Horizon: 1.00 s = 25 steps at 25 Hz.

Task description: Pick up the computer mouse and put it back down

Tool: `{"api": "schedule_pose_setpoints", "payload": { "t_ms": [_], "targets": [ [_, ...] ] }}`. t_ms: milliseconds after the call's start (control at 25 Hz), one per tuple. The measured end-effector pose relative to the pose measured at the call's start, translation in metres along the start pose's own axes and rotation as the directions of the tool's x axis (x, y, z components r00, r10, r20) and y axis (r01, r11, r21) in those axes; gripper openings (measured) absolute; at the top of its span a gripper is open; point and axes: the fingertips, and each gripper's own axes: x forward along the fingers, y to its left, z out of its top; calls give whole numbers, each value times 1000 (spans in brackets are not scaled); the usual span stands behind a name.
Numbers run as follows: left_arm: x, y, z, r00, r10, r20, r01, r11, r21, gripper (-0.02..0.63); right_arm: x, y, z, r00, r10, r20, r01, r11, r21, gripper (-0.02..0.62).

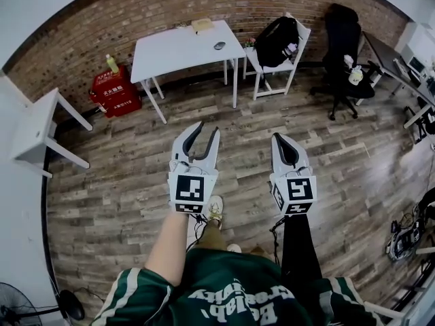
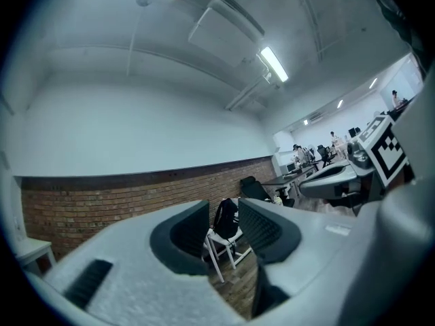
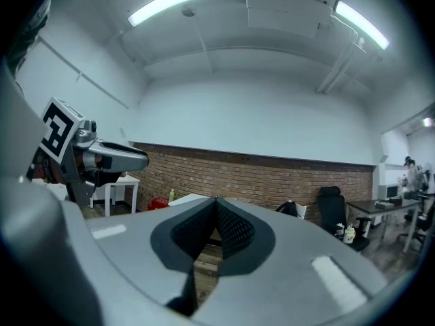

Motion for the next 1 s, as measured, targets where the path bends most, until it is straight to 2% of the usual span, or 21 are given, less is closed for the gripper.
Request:
{"api": "schedule_pose_setpoints", "payload": {
  "t_ms": [80,160,520,680,1000],
  "targets": [
    [7,10,-2,1000,-2,12,2,1000,-18,179,12,3,-1,1000,7,-3,-7,1000,-6,12],
    [18,21,-5,1000,1,15,0,1000,-23,196,27,4,-3,1000,13,-8,-14,1000,-12,12],
    [105,86,-24,999,-40,21,40,999,7,187,138,-5,-3,1000,6,-22,-7,1000,-18,12],
    [153,121,-31,998,-55,20,55,998,-16,187,193,-13,0,1000,2,-31,-2,1000,-18,12],
    [239,187,-45,995,-99,20,99,995,-8,188,294,-31,13,999,-36,-10,36,999,-19,14]
  ]
}}
